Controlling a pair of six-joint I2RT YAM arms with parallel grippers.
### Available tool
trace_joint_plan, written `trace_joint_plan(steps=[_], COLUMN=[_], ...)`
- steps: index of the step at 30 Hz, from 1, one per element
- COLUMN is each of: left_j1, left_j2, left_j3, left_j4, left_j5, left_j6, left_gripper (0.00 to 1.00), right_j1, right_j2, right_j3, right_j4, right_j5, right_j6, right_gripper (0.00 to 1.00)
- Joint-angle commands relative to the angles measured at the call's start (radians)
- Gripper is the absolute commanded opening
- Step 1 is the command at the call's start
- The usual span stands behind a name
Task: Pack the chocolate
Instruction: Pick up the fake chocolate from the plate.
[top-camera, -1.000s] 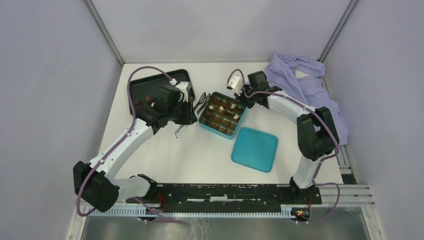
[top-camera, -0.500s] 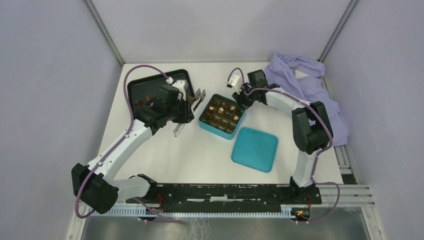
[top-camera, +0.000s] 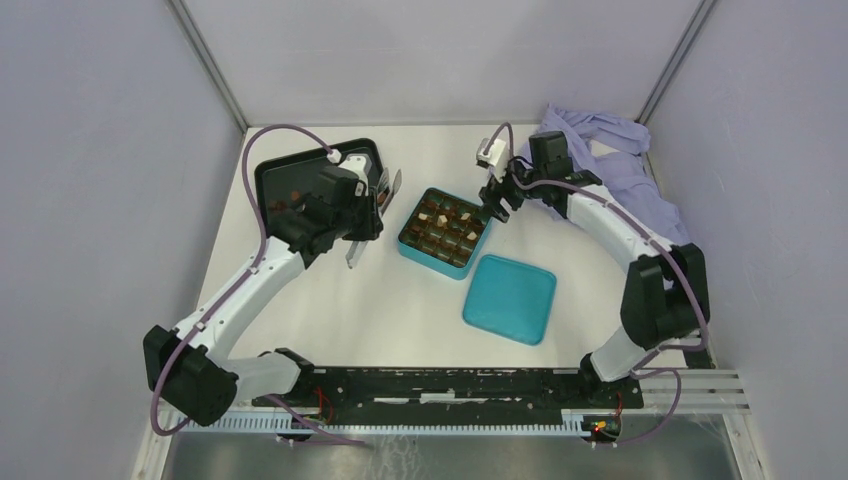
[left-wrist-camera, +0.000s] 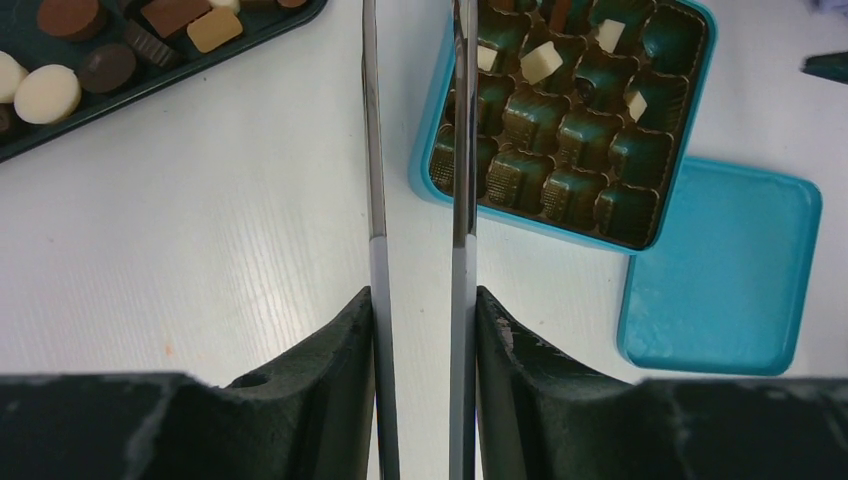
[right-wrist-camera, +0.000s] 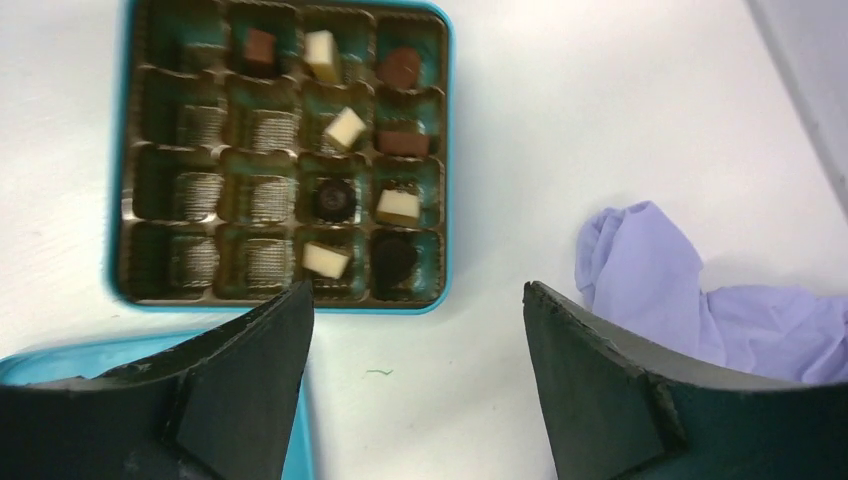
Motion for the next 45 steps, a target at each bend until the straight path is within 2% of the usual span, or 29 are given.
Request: trace_joint_plan(steps=[1, 7, 15, 27, 33, 38, 41, 45], left_j1=[0.000, 0.003, 0.004, 0.015, 0.043, 0.084, 0.134, 0.237], left_j2=[0.002, -0.031, -0.032, -0.038, 0.029, 0.116, 0.172, 0.254], left_j3=[0.038, -0.007, 0.021, 0.028, 0.053, 0.102, 0.138, 0.209], left_j4=[0.068, 0.094, 0.067, 0.004, -0.018, -0.048, -0.060, -0.087], left_j5=[-0.055, -0.070, -0.087, -0.123, -0.107, -0.110, -0.091, 0.000], left_j6=[-0.034, -0.036, -0.013, 0.021, 0.051, 0.094, 0.112, 0.130], left_gripper=[0.42, 0.42, 0.41, 0.41, 0.41, 0.41, 0.42, 0.42], right_j1=[-0.004, -0.033, -0.099, -0.126, -0.140, -0.144, -0.146, -0.148], right_j2=[-0.145, -0.244, -0.353, -0.406, -0.400, -0.362, -0.340, -0.333], right_j3=[-0.100, -0.230, -0.366, -0.501, -0.542, -0.514, -0.500, -0.505], right_j4=[0.034, 0.075, 0.131, 0.188, 0.205, 0.201, 0.191, 0.194], right_j5=[-0.136, -0.189, -0.252, -0.355, -0.349, -0.356, -0.353, -0.346], right_j6=[-0.029, -0.037, -0.020, -0.006, -0.004, 0.018, 0.019, 0.019], right_gripper=[0.83, 0.85, 0.87, 0.92, 0.96, 0.96, 0.96, 0.96])
